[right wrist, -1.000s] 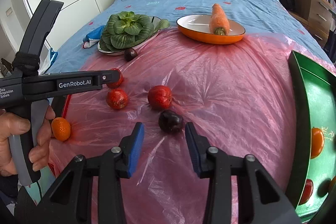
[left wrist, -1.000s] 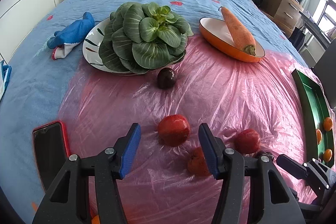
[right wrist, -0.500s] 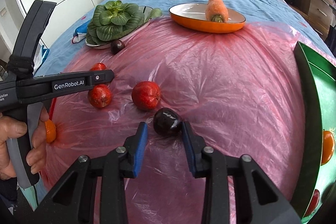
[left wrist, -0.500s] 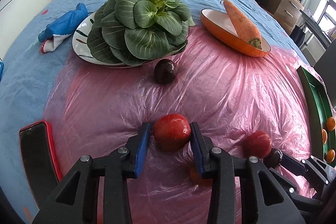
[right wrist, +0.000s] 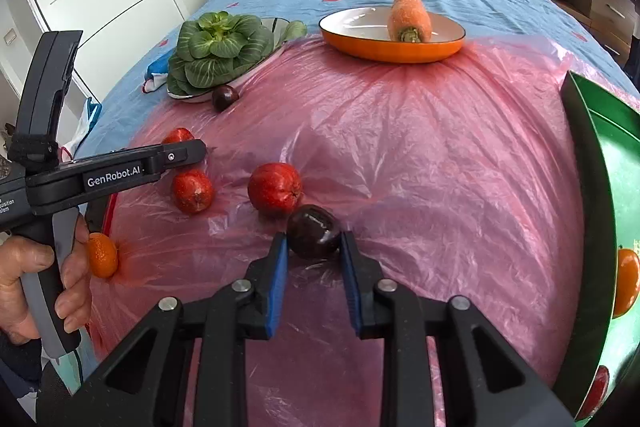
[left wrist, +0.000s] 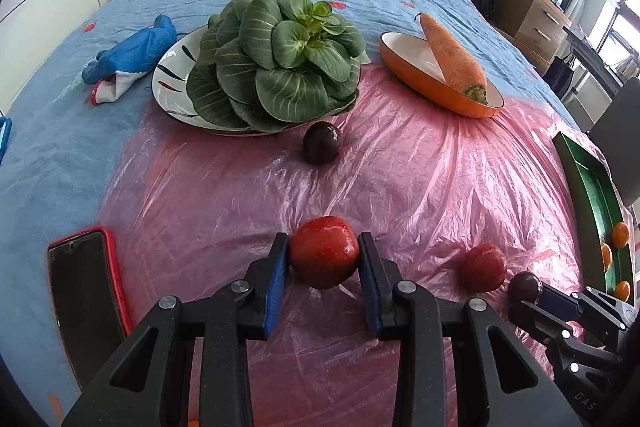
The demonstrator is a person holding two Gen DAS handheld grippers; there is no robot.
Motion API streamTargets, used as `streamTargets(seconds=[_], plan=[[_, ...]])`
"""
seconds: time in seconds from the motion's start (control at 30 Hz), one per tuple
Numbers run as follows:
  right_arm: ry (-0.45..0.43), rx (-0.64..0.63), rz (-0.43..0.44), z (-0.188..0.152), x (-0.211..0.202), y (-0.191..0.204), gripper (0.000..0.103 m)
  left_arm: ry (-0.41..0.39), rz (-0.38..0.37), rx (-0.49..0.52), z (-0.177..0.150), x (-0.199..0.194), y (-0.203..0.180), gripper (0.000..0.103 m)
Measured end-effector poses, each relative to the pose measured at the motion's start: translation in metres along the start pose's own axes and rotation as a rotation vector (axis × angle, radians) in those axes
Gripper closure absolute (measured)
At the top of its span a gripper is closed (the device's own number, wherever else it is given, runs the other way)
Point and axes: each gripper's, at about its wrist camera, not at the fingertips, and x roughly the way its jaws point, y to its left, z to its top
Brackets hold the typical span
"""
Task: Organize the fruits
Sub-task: 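Grasp a red tomato with the left tool while the right tool grasps a dark plum, then carry the tomato and plum over the green tray with both tools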
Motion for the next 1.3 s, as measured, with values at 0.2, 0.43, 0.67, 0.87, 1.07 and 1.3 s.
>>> streamTargets(seconds=[0.2, 0.43, 0.67, 0.87, 1.07, 1.3], plan=[[-0.035, -0.007, 0.000, -0.004, -0.023, 0.006, 0.065, -0.035, 0.019, 0.003, -0.006, -0.027, 0.003, 0.074], [-0.047, -0.008, -0.001, -0.017, -0.053, 0.009, 0.065, -0.050, 0.052, 0.014, -0.024, -0.057, -0.003, 0.074], [-0.059, 0.012, -0.017, -0.038, -0.082, 0.003, 0.065, -0.044, 0.053, 0.047, -0.047, -0.080, -0.024, 0.074], [-0.077, 0.040, -0.065, -0.058, -0.114, -0.020, 0.065, -0.043, 0.008, 0.117, -0.062, -0.093, -0.069, 0.074], [-0.100, 0.091, -0.152, -0.075, -0.149, -0.063, 0.065, -0.040, -0.078, 0.215, -0.066, -0.102, -0.136, 0.074], [-0.144, 0.185, -0.262, -0.088, -0.184, -0.129, 0.065, -0.025, -0.185, 0.347, -0.073, -0.103, -0.223, 0.074]])
